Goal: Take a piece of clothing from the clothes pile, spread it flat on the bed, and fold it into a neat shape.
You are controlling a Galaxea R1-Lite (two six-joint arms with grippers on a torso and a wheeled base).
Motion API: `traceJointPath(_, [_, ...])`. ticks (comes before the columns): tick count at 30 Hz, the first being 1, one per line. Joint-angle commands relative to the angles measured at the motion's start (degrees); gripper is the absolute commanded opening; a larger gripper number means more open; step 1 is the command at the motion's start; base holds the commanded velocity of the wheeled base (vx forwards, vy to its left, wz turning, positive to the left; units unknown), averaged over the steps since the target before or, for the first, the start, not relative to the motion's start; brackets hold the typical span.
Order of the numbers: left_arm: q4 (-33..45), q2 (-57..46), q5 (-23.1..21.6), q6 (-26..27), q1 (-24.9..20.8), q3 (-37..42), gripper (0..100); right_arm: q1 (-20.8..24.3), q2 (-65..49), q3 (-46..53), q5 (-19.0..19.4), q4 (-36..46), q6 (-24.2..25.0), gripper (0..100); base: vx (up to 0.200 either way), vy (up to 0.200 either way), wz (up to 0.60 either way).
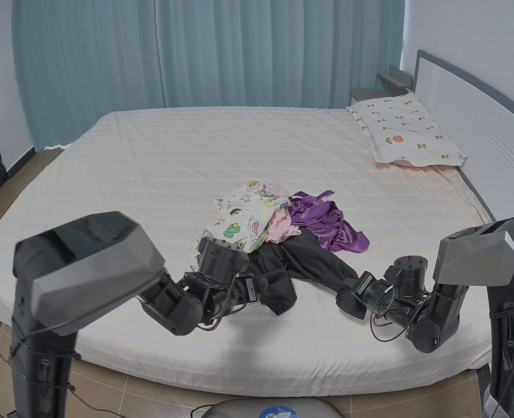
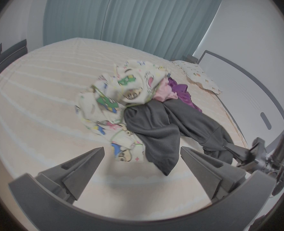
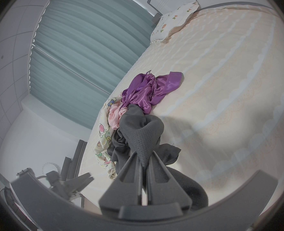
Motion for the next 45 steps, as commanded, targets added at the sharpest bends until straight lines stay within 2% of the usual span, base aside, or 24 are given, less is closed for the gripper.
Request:
traceJointPath(1, [1.3,9.1,0.7,-2.5,-2.5,-5.5,100,0.7,0.7,0.2,-0.1,-0.7,-0.2,0,0.0,0.0,0.0])
traceJointPath(6, [-1.9,8.9,1.1,-5.0,-2.5,-4.6,100,0.8,0.9,0.3,-0.2,-0.7,-0.2,0,0.0,0.0,0.0])
traceJointPath(14, [-2.8,8.9,2.7,-5.2,-2.5,-4.4,100,0.8,0.9,0.2,-0.2,-0.7,-0.2,0,0.0,0.0,0.0])
traceJointPath(23, [-4.1,8.8,2.7,-6.8,-2.5,-4.4,100,0.9,1.0,0.1,-0.2,-0.7,-0.5,0,0.0,-0.2,0.0])
traceJointPath(28, [-7.0,8.8,2.9,-7.1,-2.5,-4.3,100,1.2,1.0,0.2,-0.2,-0.7,-0.5,0,0.0,0.0,0.0])
traceJointPath(42, [-7.0,10.3,2.9,-8.5,-2.6,-5.3,100,1.2,1.0,0.1,-0.2,-0.8,-0.5,0,0.0,0.0,0.0])
traceJointPath(45, [-6.9,8.9,3.0,-9.5,-2.2,-3.1,100,1.2,1.0,0.2,-0.2,-0.8,-0.5,0,0.0,0.0,0.0])
